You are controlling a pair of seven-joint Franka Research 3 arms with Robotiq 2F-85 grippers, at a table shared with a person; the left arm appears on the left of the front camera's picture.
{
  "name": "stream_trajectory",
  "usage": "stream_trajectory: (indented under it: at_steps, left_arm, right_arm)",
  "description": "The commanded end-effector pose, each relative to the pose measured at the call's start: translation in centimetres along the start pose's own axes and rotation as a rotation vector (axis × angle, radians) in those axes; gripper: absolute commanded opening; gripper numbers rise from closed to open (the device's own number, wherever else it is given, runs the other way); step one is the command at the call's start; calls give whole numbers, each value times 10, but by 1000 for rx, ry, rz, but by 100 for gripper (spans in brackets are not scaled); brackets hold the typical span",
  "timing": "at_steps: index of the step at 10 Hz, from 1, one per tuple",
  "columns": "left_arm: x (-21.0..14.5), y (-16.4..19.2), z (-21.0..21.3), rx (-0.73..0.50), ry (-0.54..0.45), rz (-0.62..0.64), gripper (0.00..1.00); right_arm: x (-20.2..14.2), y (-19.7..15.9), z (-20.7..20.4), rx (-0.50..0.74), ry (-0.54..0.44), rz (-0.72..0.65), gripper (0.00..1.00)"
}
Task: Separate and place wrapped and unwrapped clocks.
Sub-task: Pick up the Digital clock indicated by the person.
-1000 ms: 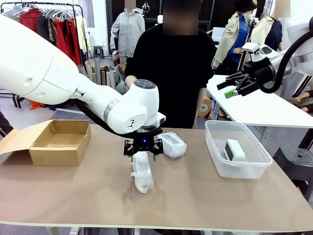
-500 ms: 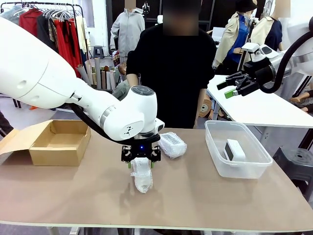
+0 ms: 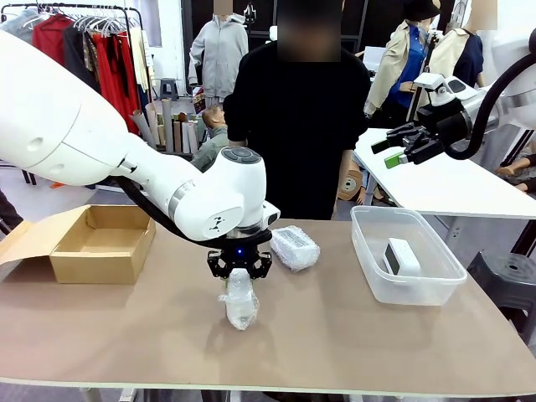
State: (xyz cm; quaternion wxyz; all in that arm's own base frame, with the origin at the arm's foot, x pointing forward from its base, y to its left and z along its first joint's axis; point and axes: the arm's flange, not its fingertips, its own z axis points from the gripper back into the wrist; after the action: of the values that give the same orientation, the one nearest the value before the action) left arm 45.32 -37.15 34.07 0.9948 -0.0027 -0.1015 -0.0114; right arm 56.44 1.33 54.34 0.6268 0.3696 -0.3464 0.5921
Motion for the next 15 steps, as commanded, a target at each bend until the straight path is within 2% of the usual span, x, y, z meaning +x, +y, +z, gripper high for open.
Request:
stream_trajectory:
  at_steps: [1,4,6,8,10,14,15]
  left_arm:
    - [0,5,5,-34,-31,-28,0]
    - [3,2,36,-65,-55,-67,0]
    - [6,2,72,-31,-80,-119,0]
    - [14,-15,108,-31,-86,-167,0]
    - [28,-26,165,15,-142,-201,0]
    - [55,-40,260,77,-136,-293,0]
    - [52,-54,273,80,-144,-286,0]
  right_arm:
    - [1,0,1,-3,3,2,100]
    - [1,0,1,-3,3,2,100]
    - [1,0,1,-3,3,2,100]
    - [1,0,1,-3,3,2,100]
    - [1,0,1,-3,3,2,100]
    - [1,0,1,-3,3,2,100]
    - [1,0,1,-3,3,2,100]
